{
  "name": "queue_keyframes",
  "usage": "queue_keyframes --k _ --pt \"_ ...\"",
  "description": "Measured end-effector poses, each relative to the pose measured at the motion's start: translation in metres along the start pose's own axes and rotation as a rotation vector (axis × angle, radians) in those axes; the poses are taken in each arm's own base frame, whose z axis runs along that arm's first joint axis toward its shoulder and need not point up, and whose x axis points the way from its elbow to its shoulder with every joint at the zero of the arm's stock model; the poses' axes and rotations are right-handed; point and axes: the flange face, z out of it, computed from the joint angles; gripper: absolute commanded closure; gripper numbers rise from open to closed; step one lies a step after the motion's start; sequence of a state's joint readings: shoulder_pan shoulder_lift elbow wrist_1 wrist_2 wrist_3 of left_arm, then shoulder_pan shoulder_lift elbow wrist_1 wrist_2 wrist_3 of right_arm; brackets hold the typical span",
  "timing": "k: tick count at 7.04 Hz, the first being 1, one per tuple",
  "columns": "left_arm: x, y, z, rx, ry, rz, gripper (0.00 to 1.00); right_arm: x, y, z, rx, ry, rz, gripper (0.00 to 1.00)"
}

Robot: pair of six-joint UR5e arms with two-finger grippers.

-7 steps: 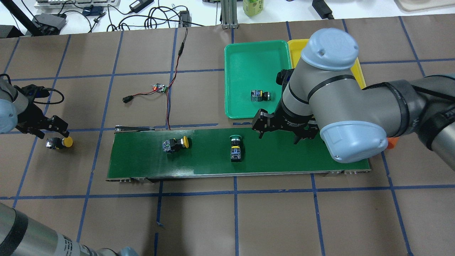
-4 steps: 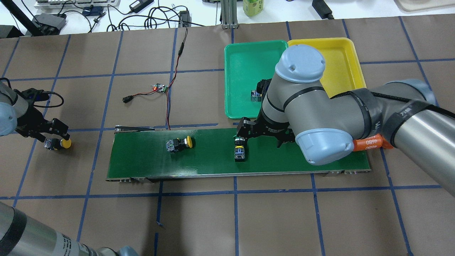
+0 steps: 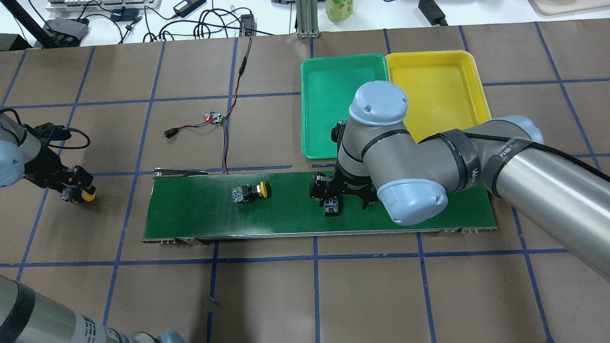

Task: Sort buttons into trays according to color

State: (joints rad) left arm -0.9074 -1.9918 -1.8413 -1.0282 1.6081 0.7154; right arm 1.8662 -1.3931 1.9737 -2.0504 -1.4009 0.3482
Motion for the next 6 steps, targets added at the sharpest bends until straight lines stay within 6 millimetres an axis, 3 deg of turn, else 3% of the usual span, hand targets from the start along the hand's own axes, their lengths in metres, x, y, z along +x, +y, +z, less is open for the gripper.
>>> queue_keyframes --k 1,2,4,5,6 --pt "0.016 0.002 -0.021 -0.008 0.006 0.007 1.0 0.001 0.001 0.007 -0.012 0.003 0.004 0.11" --pt "0.048 0.0 -0.051 -0.013 0.012 0.006 1.0 0.002 0.001 0.01 -0.019 0.005 0.005 0.21" --pt "0.158 -0.007 -0.098 -0.006 0.039 -0.039 1.0 0.003 -0.001 0.014 -0.026 0.006 0.004 0.95" --pt "0.22 -0.005 -0.105 -0.007 0.056 -0.085 1.0 0.005 -0.004 0.015 -0.025 0.009 0.007 1.0" --pt "0.269 0.004 -0.102 -0.023 0.06 -0.137 1.0 0.009 -0.008 0.011 -0.016 0.011 0.017 1.0"
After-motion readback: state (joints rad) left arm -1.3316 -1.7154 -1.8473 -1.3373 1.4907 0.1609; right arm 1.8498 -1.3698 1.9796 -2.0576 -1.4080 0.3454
